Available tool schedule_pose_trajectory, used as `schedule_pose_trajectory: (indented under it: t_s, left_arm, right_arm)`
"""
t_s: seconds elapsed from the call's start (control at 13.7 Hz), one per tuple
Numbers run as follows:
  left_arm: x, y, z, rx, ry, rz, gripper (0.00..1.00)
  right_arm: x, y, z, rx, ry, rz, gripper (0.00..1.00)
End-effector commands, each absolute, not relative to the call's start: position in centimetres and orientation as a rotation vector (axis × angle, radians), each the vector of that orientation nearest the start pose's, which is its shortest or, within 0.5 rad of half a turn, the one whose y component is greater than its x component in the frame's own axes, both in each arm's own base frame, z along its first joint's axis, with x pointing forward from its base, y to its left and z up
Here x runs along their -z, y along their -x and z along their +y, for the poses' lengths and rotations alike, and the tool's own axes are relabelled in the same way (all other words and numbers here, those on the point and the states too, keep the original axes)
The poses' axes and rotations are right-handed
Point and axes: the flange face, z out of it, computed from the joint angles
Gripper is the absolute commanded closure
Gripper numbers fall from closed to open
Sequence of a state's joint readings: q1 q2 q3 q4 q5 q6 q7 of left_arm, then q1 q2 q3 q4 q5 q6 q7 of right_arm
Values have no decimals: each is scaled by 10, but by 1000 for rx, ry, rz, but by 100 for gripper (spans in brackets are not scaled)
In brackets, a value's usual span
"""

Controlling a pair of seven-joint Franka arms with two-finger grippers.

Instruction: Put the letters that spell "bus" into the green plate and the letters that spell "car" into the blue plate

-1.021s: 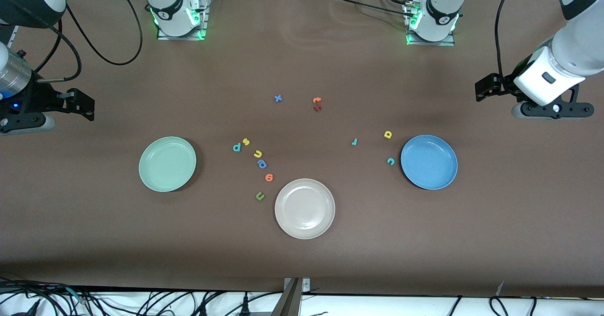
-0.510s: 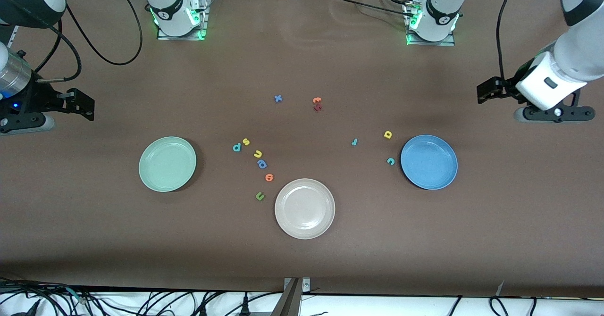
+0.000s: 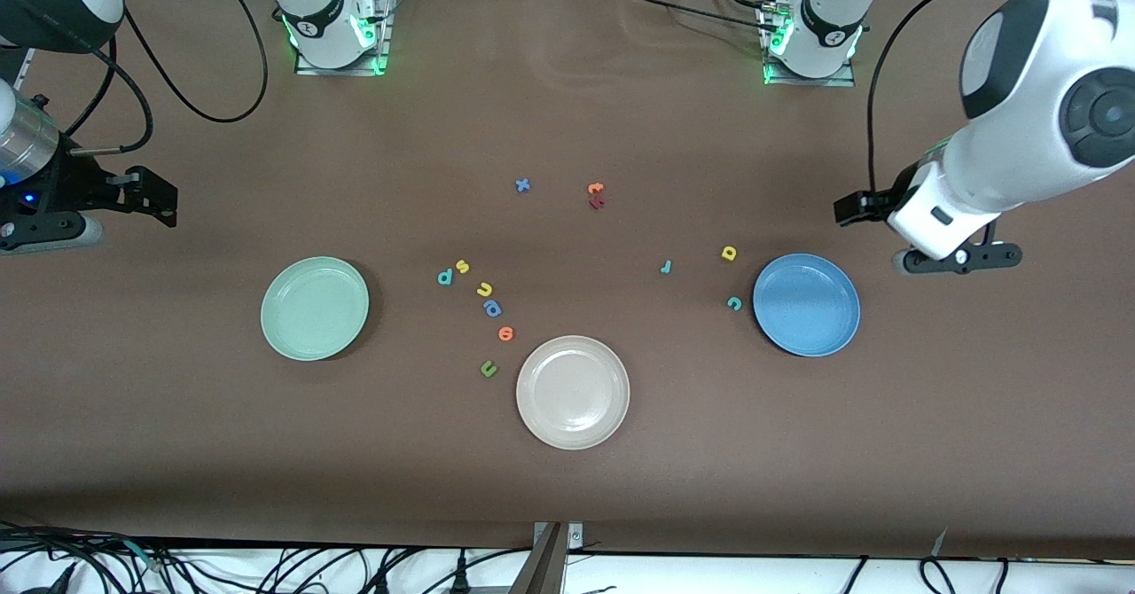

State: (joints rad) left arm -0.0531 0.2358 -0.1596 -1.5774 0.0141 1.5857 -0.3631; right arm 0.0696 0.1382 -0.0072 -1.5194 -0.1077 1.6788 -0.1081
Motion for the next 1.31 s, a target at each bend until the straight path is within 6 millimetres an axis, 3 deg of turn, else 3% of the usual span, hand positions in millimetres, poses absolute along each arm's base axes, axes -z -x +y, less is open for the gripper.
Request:
schedule_pose_trajectory:
  t_s: [0.0,0.36,0.58,0.88,1.17,1.24]
  left_arm:
    - [-432,-611,-154,-398,3038,-446,0]
    - [-353,-623,-203,-378,2944,-799,0]
    - [-312,-619,-213,-350,2922,-918,0]
    - [-253,-585,-212,-370,2931,-1099,0]
    - [-221,-547,-211,-403,2911,-1075,1]
    - [-215,-541,-210,-415,2900,-1066,6]
  right_arm:
    - [-584,-607,26,21,3250,-316,0]
    - [-583,-607,26,19,3250,-316,0]
    - [-583,-607,26,17,3250,-319,0]
    - [-582,-607,26,21,3250,-319,0]
    - [-577,-610,34,38,3248,-335,0]
    - [-574,-610,37,27,3249,-333,0]
